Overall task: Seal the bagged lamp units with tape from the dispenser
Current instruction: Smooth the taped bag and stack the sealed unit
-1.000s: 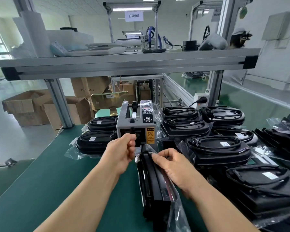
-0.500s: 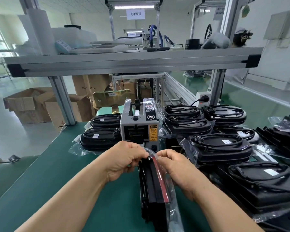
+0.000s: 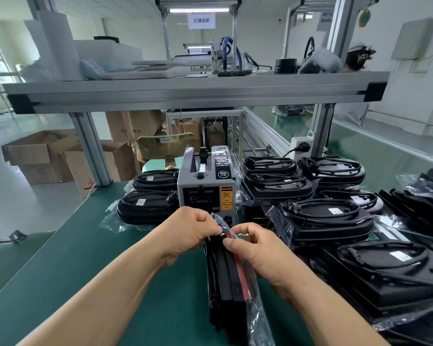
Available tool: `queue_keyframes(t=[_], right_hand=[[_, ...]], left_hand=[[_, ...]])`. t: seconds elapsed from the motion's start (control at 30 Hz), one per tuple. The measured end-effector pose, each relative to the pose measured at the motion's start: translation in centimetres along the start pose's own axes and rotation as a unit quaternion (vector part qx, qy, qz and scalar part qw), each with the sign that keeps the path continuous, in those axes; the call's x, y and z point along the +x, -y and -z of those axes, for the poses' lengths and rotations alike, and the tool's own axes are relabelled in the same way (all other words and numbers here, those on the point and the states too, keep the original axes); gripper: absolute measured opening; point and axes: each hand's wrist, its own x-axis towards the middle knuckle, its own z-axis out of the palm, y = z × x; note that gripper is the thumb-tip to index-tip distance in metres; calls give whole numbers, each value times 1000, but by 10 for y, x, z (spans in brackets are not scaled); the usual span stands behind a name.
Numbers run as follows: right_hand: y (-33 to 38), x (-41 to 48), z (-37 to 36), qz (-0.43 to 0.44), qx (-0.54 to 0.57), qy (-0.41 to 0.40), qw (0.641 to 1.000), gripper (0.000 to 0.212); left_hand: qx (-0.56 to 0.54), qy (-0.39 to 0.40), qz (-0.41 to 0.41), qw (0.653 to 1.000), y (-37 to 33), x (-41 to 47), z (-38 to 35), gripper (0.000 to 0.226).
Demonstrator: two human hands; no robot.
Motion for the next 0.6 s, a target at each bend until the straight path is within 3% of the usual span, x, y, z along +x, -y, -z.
queue_keyframes(t=[0.3,0.6], right_hand=[[0,-1,1,1,3,4,1000,30],[-4,1,-1,3,15,-2,1000,29]], left_hand=[[42,-29,-40,998,5,2,-1,14],[126,-67,-69,987,6,2,-2,15]])
